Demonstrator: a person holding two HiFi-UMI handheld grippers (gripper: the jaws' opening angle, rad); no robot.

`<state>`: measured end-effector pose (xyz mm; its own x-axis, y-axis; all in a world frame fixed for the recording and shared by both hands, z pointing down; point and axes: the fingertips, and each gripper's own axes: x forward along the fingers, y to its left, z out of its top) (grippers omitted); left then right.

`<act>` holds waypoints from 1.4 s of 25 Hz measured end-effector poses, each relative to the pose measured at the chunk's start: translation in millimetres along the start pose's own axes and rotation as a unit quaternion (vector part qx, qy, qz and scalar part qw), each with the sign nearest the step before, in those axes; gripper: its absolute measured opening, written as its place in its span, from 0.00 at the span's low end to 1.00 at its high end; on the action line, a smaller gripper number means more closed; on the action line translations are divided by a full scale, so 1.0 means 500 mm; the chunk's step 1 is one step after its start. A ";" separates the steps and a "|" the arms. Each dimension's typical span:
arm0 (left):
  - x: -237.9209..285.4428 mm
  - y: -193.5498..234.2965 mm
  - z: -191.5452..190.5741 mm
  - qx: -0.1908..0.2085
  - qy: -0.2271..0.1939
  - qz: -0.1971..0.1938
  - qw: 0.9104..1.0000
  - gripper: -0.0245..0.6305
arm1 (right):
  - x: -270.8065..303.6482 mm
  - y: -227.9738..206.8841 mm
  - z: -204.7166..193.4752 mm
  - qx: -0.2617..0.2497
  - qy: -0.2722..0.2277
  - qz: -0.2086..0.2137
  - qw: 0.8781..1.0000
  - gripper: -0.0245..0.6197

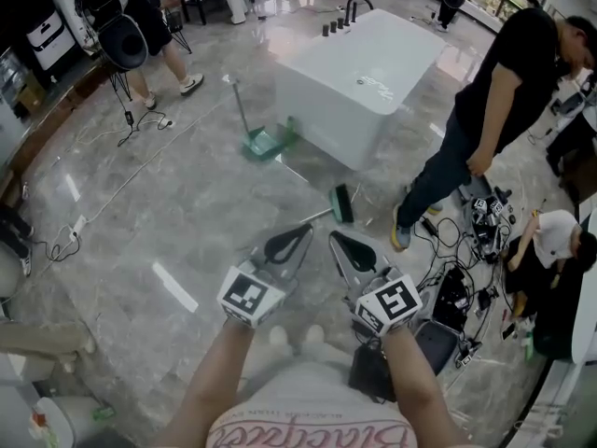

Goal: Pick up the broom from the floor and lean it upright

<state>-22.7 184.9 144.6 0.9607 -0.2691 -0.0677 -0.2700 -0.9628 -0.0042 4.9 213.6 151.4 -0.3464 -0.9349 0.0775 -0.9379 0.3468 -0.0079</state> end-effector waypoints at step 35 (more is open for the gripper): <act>0.142 0.319 -0.097 -0.008 0.040 0.019 0.999 0.04 | 0.315 -0.195 -0.053 -0.019 0.036 0.032 0.999 0.04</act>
<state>5.6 11.2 187.3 0.9517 -0.3066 0.0135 -0.3068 -0.9517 0.0129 42.2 34.4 190.8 -0.4025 -0.9030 0.1504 -0.9118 0.4101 0.0222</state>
